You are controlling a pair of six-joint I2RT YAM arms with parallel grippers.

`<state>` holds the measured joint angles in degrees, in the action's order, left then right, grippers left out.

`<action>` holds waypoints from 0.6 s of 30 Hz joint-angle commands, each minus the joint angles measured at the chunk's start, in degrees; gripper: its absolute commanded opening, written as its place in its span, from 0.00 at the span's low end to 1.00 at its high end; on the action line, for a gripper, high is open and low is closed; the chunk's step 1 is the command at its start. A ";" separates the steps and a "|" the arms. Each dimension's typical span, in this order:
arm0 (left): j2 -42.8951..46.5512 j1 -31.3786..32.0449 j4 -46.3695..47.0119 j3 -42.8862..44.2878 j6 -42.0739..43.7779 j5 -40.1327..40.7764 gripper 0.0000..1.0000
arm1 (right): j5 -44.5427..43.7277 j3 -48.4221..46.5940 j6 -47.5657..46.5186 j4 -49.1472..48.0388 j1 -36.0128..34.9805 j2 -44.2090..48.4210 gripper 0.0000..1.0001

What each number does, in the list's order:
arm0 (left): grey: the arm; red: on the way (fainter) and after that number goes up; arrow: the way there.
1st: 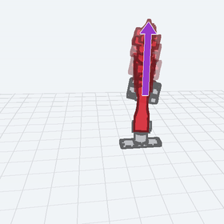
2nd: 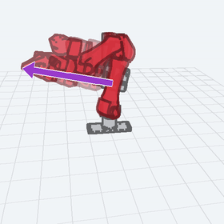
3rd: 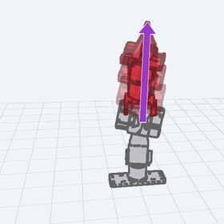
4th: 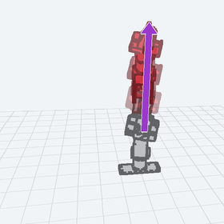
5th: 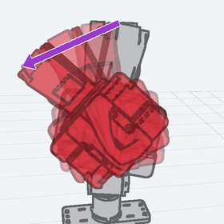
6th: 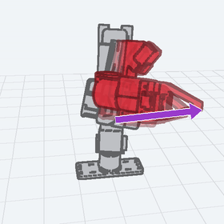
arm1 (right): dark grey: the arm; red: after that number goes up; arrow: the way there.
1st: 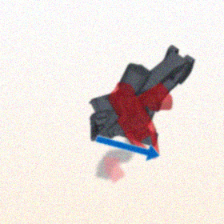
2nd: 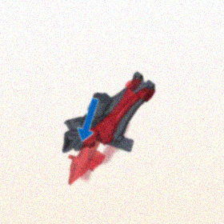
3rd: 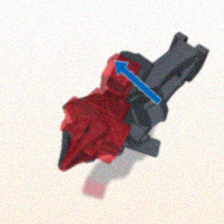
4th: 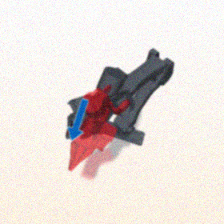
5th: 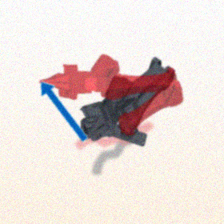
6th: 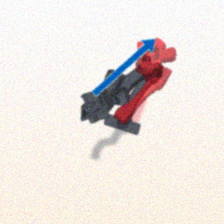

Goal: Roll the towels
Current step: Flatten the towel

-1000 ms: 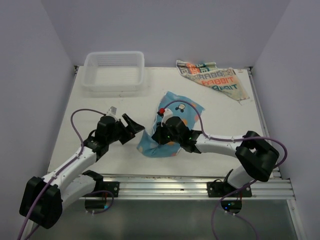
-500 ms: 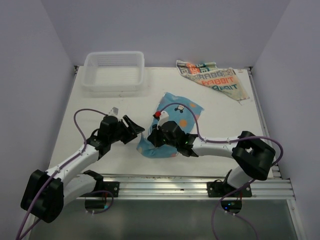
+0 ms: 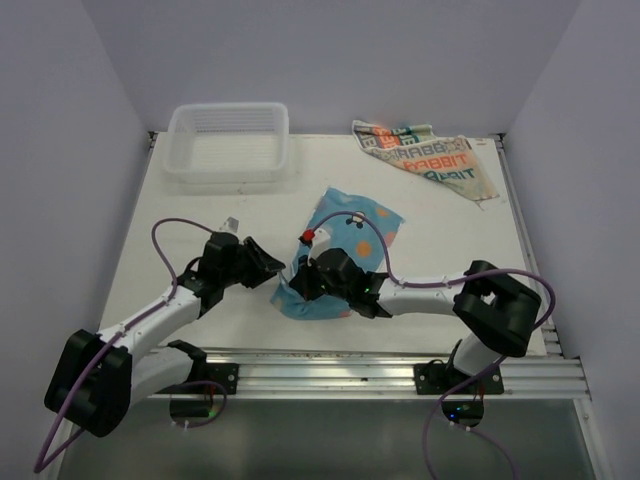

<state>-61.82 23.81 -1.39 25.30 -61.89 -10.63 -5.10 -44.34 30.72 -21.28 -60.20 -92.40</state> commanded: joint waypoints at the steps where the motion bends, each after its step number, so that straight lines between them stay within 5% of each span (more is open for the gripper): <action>1: 0.12 0.44 1.48 -0.86 1.51 0.88 0.38 | -1.84 -0.31 0.57 -3.51 -0.70 -0.59 0.00; 8: -1.02 0.44 2.00 -2.27 2.21 0.70 0.18 | -2.63 0.30 0.66 -4.30 -0.97 -0.41 0.00; 11: -1.72 0.44 2.71 -2.36 2.47 0.35 0.00 | -2.63 0.39 0.66 -4.39 -0.97 -0.59 0.00; 13: -1.99 0.45 2.18 -1.84 3.44 0.53 0.00 | -2.37 0.04 0.57 -4.04 -1.14 -0.85 0.00; 16: -1.02 0.44 -2.35 0.79 5.90 3.32 0.00 | -2.98 0.56 0.74 -3.07 -1.14 0.37 0.14; 17: 0.72 0.44 -3.52 1.50 6.77 4.47 0.00 | -4.20 0.92 0.83 -2.63 -1.14 1.25 0.28; 18: 1.87 0.53 -4.58 2.03 7.13 5.61 0.00 | -5.08 0.66 1.18 -1.50 -0.97 2.21 0.32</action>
<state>-63.09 24.01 -3.25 23.92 -58.26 -8.93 -6.96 -44.25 31.35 -21.85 -60.97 -92.92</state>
